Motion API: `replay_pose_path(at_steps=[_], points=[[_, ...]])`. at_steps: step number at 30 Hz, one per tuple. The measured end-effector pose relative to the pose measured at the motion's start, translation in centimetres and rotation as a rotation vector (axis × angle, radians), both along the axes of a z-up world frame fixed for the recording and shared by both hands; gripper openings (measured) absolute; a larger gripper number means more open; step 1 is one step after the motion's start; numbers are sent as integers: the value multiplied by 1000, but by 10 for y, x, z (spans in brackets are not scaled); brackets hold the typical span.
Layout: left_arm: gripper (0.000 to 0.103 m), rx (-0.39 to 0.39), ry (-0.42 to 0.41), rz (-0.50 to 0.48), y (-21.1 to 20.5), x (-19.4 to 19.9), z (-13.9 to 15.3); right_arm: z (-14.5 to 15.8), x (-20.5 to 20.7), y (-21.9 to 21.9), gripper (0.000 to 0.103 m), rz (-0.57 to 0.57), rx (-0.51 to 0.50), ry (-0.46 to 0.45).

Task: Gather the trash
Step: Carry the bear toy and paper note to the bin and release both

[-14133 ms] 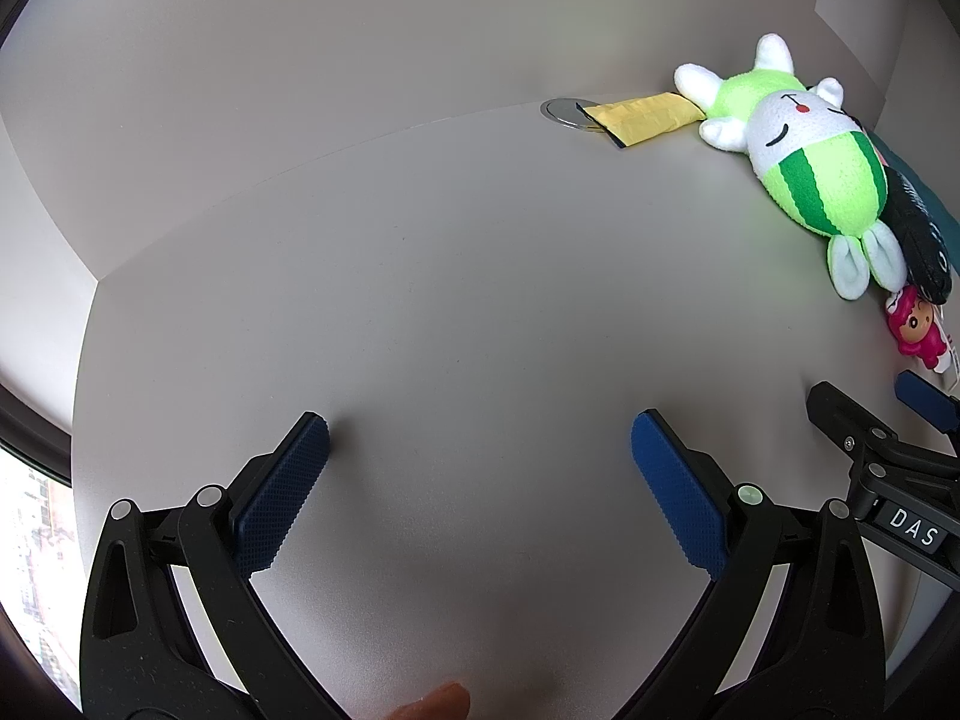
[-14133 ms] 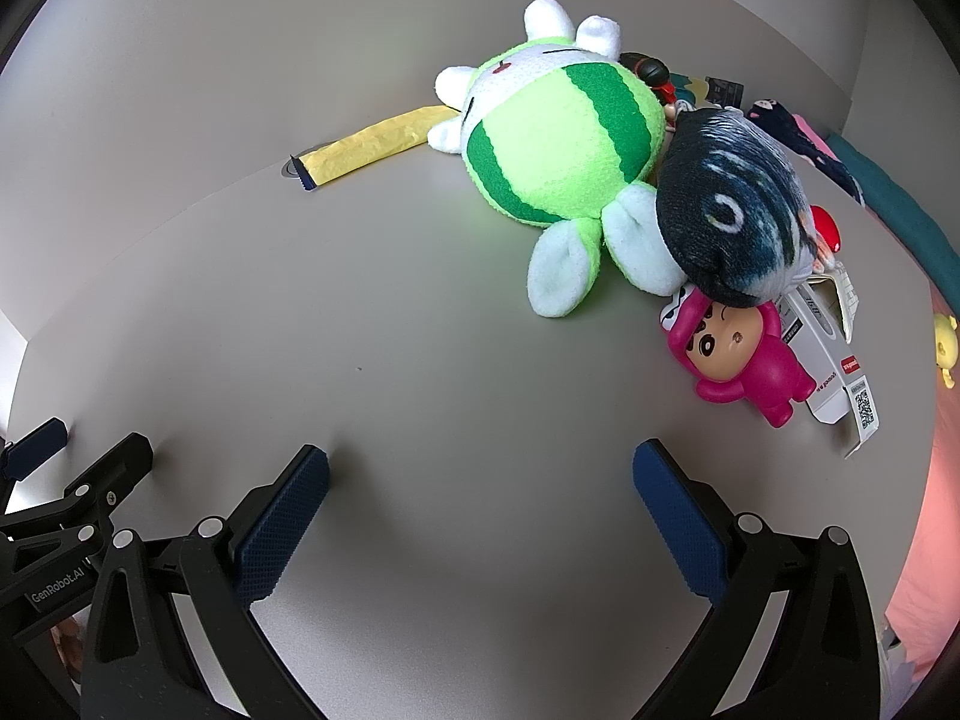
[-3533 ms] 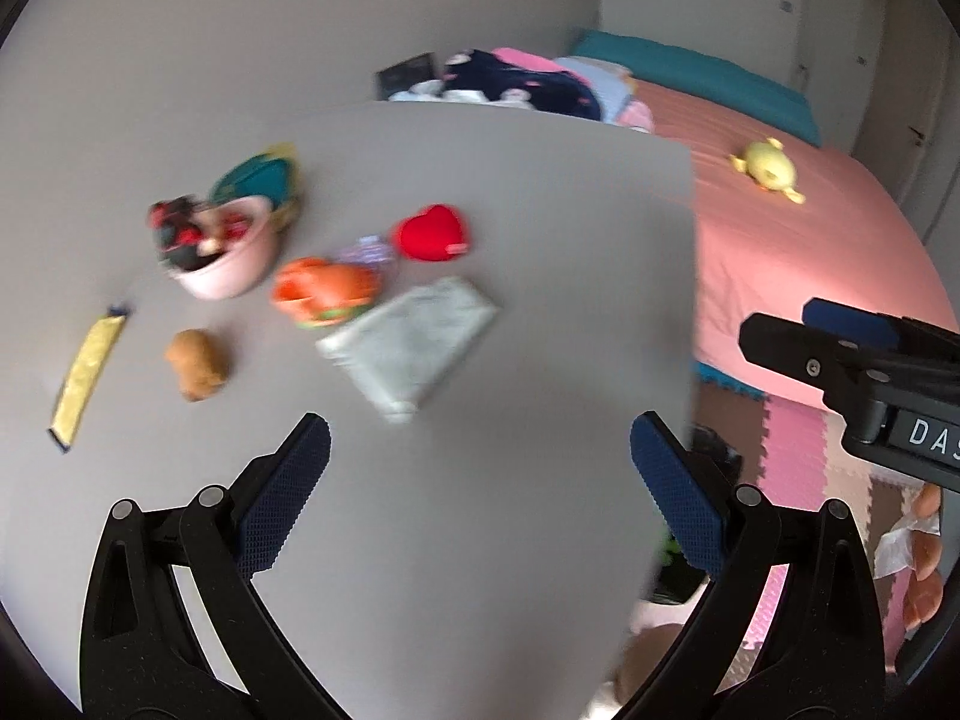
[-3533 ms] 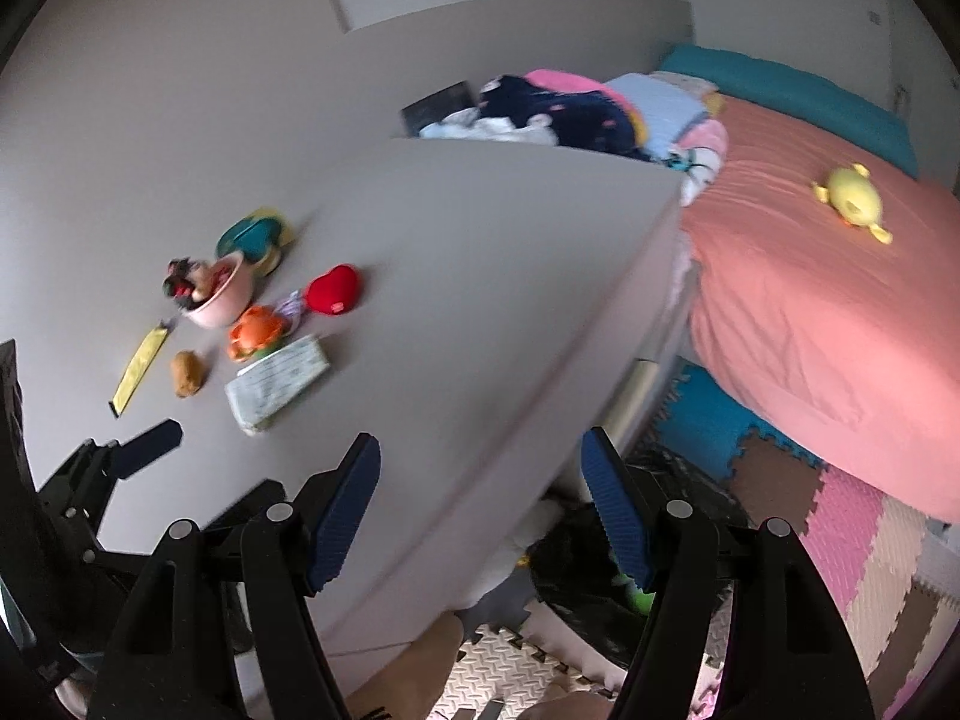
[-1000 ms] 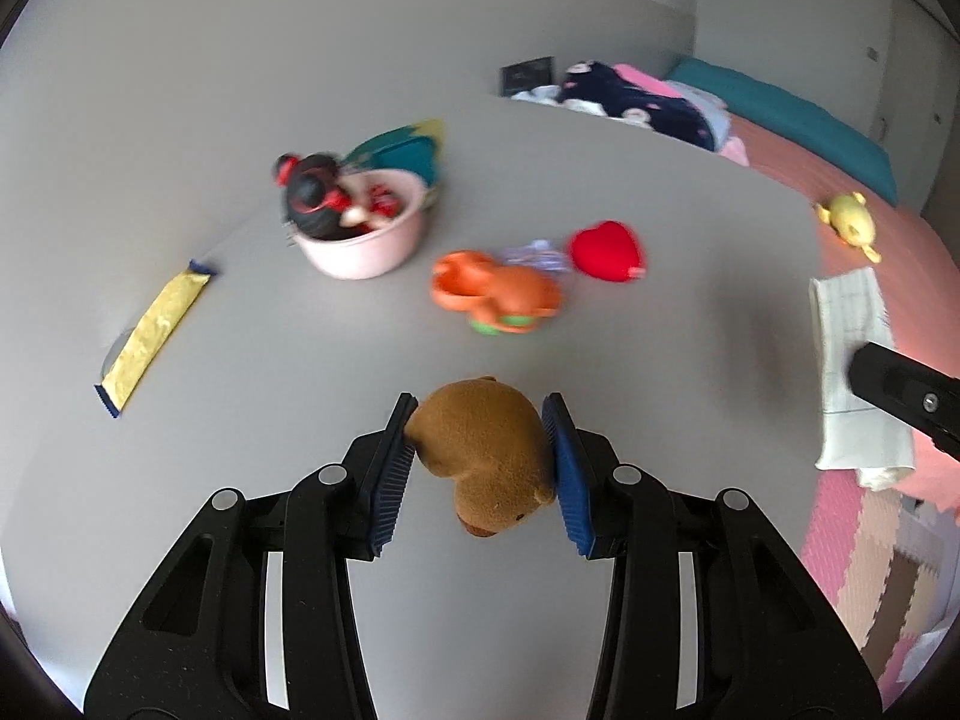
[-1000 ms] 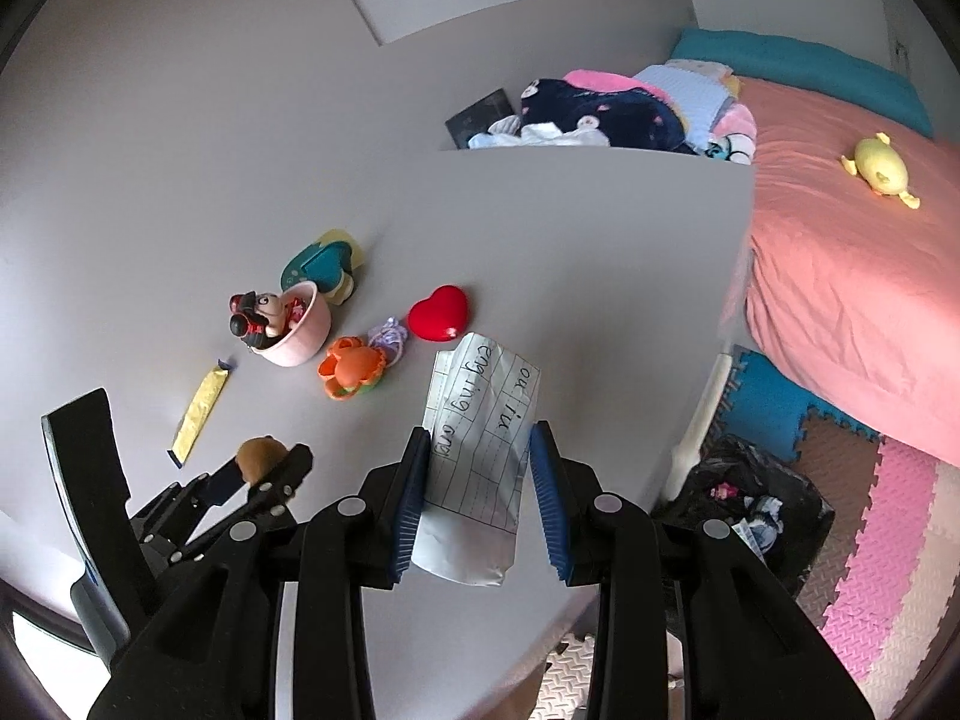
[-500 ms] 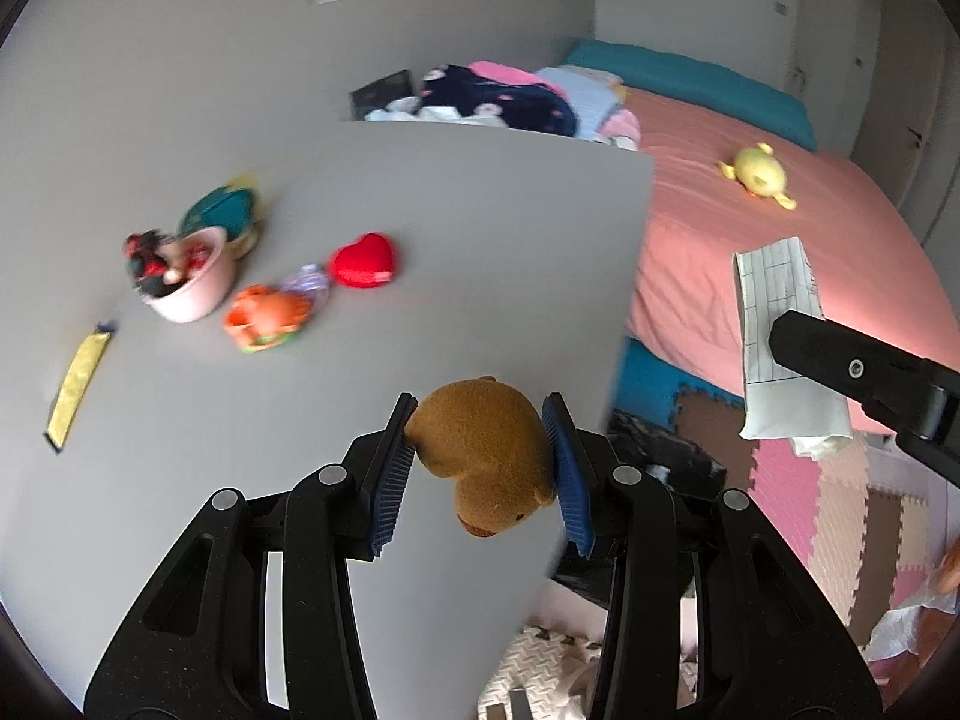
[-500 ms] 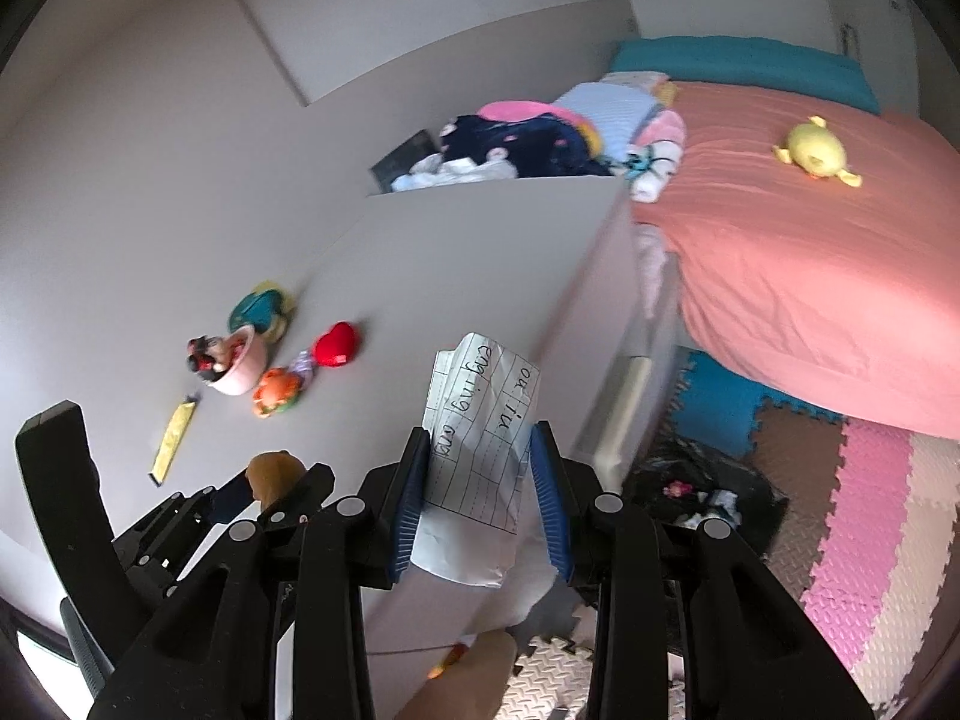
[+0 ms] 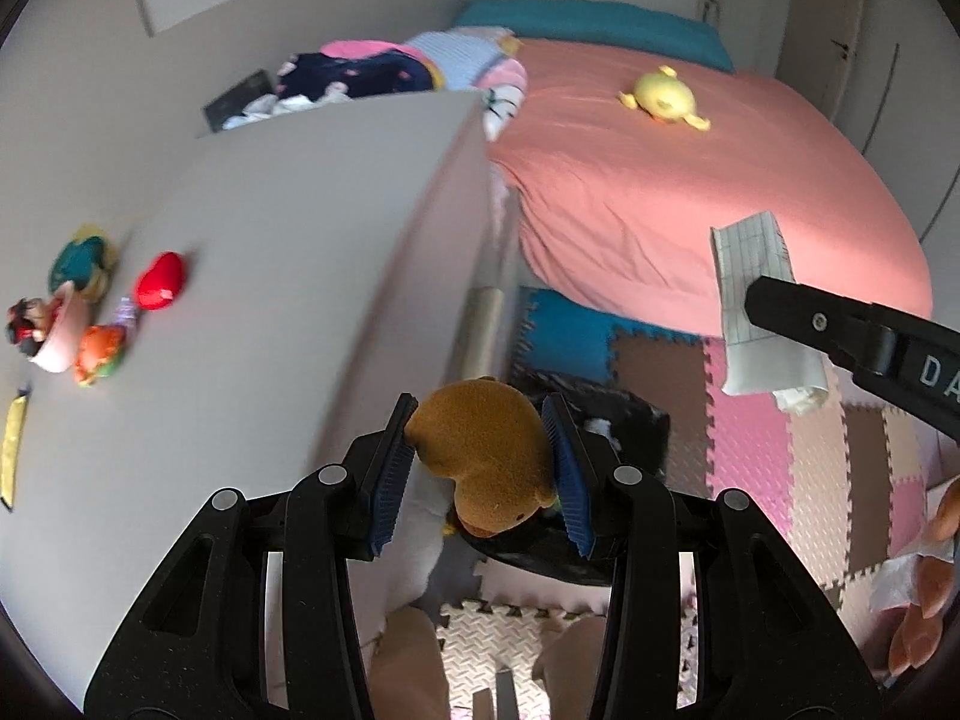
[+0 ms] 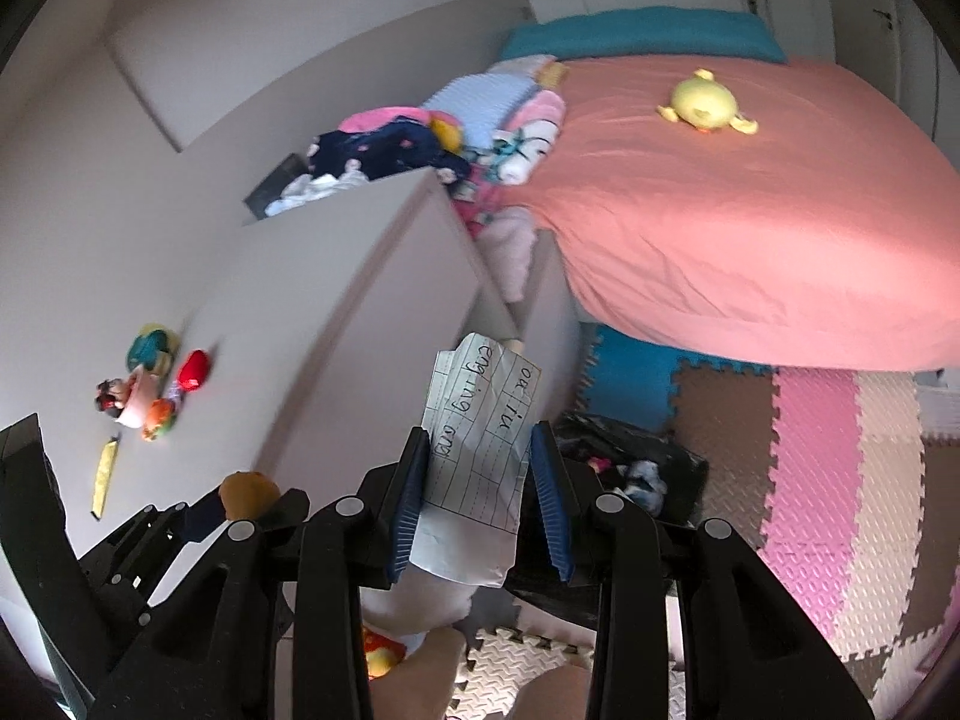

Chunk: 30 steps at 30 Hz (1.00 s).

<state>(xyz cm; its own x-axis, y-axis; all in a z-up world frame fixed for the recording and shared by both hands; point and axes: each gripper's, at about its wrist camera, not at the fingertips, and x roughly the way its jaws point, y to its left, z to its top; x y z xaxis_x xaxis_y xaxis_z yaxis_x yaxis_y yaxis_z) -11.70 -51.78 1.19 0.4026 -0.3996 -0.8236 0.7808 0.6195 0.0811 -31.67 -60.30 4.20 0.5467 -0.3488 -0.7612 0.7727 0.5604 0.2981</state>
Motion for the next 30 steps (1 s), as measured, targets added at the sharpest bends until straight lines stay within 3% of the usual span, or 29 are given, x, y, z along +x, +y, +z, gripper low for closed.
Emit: replay_pose_path(at_steps=[4,6,7,8,10,20,30], points=[[43,23,9,-19,-12,-6,-11,-11,-4,-8,37,-11,12,24],[50,29,21,-30,-16,-8,-15,-15,-4,-10,39,-13,8,48],[78,39,24,-37,-18,-9,-16,-16,-2,-10,46,-19,2,69],[97,55,14,-40,-20,-10,-18,-16,-2,-10,62,-38,-14,91],[97,62,-66,-25,-19,-14,-16,-14,-6,-8,77,-89,-64,105],[97,37,-25,17,-3,2,-13,-15,-6,-5,78,-87,-63,97],[97,8,-5,39,17,16,-9,-13,18,6,80,-13,-55,83]])
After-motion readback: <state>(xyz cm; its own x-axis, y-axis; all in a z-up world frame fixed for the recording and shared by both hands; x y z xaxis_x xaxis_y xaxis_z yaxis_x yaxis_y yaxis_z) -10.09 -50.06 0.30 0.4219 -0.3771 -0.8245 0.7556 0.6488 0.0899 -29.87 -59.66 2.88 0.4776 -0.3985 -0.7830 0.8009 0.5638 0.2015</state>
